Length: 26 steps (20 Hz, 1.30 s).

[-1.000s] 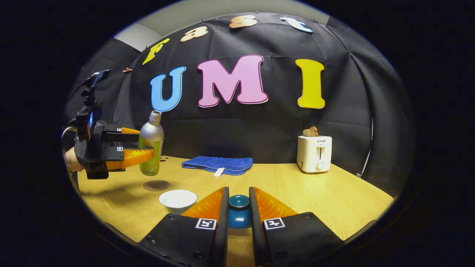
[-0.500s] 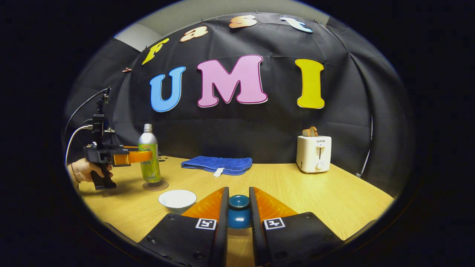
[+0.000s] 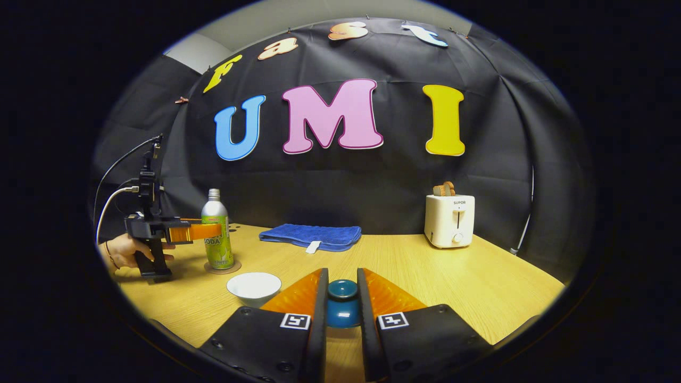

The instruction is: Open the teacup lid with one hand, grasp the water bottle and pour water into the teacup with the other hand; after pouring, place the water bottle on the coaster and then close the teacup lid.

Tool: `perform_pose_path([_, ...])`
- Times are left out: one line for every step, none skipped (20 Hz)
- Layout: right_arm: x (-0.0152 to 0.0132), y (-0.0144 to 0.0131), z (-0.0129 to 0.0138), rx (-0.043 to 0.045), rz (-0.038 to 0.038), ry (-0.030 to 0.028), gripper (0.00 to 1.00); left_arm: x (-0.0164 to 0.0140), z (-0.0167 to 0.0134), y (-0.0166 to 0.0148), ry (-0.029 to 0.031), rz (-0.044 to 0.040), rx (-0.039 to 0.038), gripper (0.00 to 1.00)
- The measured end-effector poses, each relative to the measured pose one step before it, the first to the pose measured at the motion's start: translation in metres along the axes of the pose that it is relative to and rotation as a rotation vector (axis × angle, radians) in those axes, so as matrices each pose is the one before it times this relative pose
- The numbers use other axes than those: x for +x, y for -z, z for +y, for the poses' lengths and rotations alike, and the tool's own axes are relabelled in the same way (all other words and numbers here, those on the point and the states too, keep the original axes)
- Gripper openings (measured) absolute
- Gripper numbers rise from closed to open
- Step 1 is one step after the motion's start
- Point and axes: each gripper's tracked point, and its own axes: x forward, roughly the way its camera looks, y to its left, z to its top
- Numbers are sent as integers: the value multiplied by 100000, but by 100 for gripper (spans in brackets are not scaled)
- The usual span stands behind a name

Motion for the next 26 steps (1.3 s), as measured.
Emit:
perform_pose_path([9, -30, 35, 11, 10, 16, 31, -107, -69, 38, -230, 410, 559, 84])
perform_pose_path([-7, 28, -19, 1, 0, 5, 31, -281, -129, -50, 20, 502, 31, 86])
perform_pose_path([35, 17, 11, -13, -16, 1, 31, -334, -9, -3, -384, 404, -276, 88])
perform_pose_path([-13, -32, -2, 5, 12, 4, 31, -447, 43, -22, -347, 229, -285, 88])
perform_pose_path([-25, -2, -25, 19, 10, -2, 31, -402, 53, 106, -796, 353, 582, 89])
perform_pose_path([73, 38, 54, -30, -21, -25, 31, -594, 245, 76, -1237, -139, 1591, 89])
perform_pose_path([-87, -54, -57, -9, -19, -13, 31, -641, 148, 108, -1269, -271, 1934, 90])
perform_pose_path([15, -28, 0, -5, -3, -20, 31, -733, 62, 56, -1098, -507, 1757, 90])
perform_pose_path([-17, 17, 42, 48, -64, -191, 31, -839, -153, 40, -828, -607, 1186, 90])
perform_pose_path([72, 22, 123, 6, 0, -532, 31, -979, -113, 18, -498, -440, 580, 90])
perform_pose_path([75, 48, 107, 80, 23, -778, 31, -941, -193, -32, -337, -960, 295, 90])
perform_pose_path([64, 57, 182, -44, 11, -949, 31, -897, -232, -193, -276, -1287, 224, 90])
perform_pose_path([-29, -78, 507, 11, 14, -1266, 31, -828, -363, -20, -183, -1214, 333, 90])
perform_pose_path([-9, 47, 655, 61, 69, -1604, 31, -799, -398, -171, 157, -899, 895, 90])
perform_pose_path([-55, -16, 504, 17, -80, -1279, 31, -601, -403, -16, -143, -932, 812, 91])
perform_pose_path([60, -12, 518, 49, 44, -1328, 31, -430, -484, -169, 160, -1076, 254, 91])
perform_pose_path([104, 26, 626, 116, 67, -1880, 31, -120, -544, 65, 548, -323, -657, 90])
perform_pose_path([121, 39, 789, 46, 250, -2283, 31, -132, -710, 183, 1275, 408, -1175, 91])
perform_pose_path([299, 135, 842, 23, 209, -2385, 31, -138, -475, 388, 935, 1186, -1096, 91])
perform_pose_path([263, 67, 789, 97, 56, -2006, 31, 113, -318, 455, 809, 1161, -913, 92])
perform_pose_path([418, -81, 680, -26, -175, -1592, 31, 38, -111, 132, 513, 1000, -977, 94])
perform_pose_path([568, 210, 753, 150, 186, -2203, 31, 363, 223, -94, -315, -1347, -592, 95])
perform_pose_path([302, 113, 1073, -31, 237, -2635, 31, -226, -138, 51, 574, -170, -934, 96])
perform_pose_path([210, -43, 905, 65, 276, -2457, 31, -107, 103, -47, -348, 210, -1304, 96])
perform_pose_path([686, 7, 634, -166, 208, -1792, 31, 101, 335, -156, -567, -444, -1594, 96])
perform_pose_path([559, 54, 511, 3, 284, -1249, 31, -247, 107, 86, -549, 488, -1517, 96])
